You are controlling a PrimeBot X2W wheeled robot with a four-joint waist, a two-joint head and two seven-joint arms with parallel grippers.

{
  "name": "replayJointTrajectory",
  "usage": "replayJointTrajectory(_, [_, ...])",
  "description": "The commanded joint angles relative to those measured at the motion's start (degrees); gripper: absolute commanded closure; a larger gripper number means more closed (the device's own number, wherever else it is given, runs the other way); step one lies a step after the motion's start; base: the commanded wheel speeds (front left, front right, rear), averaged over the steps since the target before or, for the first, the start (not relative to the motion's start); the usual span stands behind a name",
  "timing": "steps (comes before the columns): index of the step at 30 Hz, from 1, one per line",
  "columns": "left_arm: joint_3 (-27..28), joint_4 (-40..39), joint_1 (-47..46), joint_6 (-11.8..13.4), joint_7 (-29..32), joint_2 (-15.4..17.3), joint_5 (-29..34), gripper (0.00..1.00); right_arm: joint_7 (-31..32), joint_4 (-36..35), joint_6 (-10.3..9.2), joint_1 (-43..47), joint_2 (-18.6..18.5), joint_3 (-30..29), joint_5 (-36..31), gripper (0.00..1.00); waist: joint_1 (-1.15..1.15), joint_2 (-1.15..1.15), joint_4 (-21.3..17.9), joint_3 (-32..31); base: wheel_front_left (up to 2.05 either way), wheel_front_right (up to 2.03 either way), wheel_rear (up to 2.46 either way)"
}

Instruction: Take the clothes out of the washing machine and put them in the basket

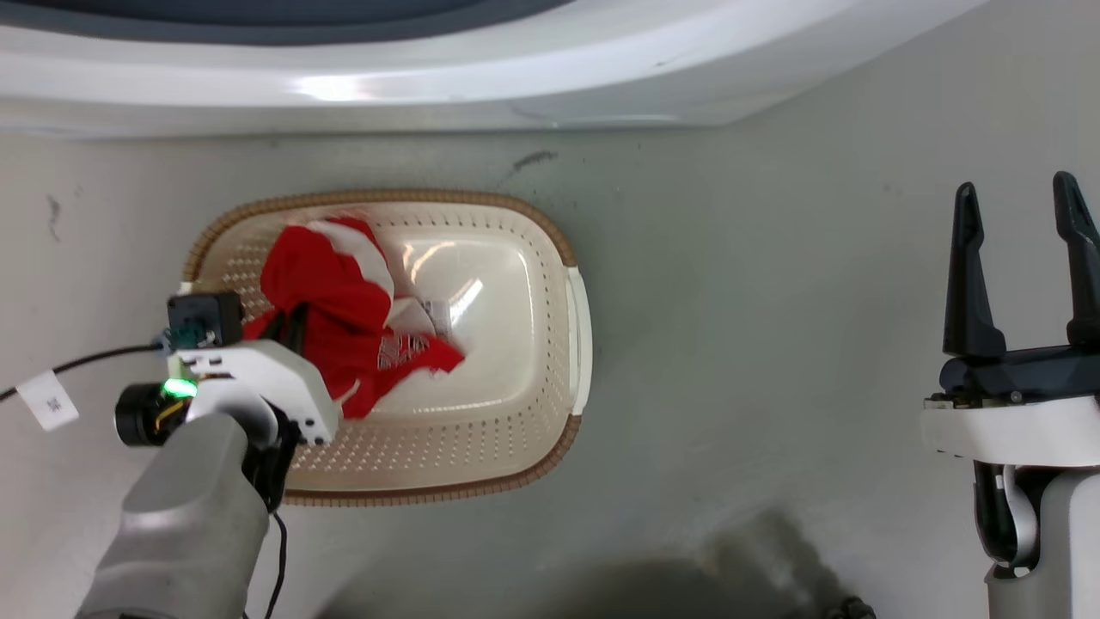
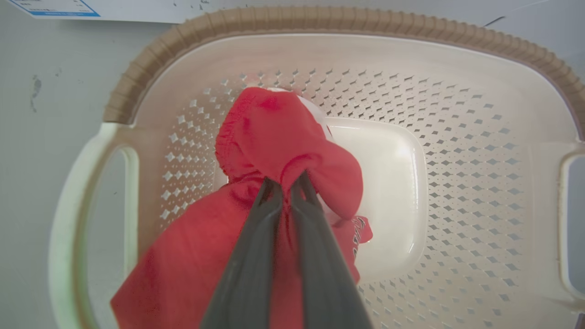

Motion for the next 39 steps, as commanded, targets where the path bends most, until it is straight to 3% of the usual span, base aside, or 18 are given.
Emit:
replayJointTrajectory(1, [0.29,0.71,-1.39,-0.1,-0.35,0.21,-0.17,1.0,-0.15,-0.75,-0.04,-0.61,-0.01,-0.05,0.22,0.0,-0.01,0.0,-0.74,3.45,0.0,0.0,0.0])
replayJointTrajectory(15, [0.69,3.01,-6.86,-0.19,-0.31,-1.35,0.61,1.0,-0.14,-1.65,-0.04,-0.86,-0.02,0.93,-0.74,0.0,-0.01,0.0,-0.95,8.36,0.0,0.0,0.0])
replayJointTrajectory(16, [0.82,3.24,-6.8,-0.19,-0.31,-1.5,0.5,0.41,-0.15,-1.47,-0.04,-0.75,-0.01,1.02,-0.77,0.0,-0.01,0.0,-0.96,8.12,0.0,0.0,0.0])
replayJointTrajectory(17, [1.02,3.58,-6.74,-0.19,-0.31,-1.66,0.37,0.0,-0.15,-1.29,-0.04,-0.7,-0.01,1.18,-0.74,0.0,-0.01,0.0,-0.97,7.89,0.0,0.0,0.0])
replayJointTrajectory(29, [2.86,-1.2,-0.61,-0.14,-0.31,-0.9,2.26,0.0,-0.15,2.21,-0.04,-0.93,-0.02,2.62,0.12,0.0,-0.01,0.0,-0.77,-1.58,0.0,0.0,0.0])
replayJointTrajectory(39, [5.24,-11.34,5.99,-0.14,-0.32,-0.36,3.51,0.0,-0.15,5.65,-0.04,1.29,-0.01,2.69,1.03,0.0,-0.01,0.0,-0.56,-10.41,0.0,0.0,0.0])
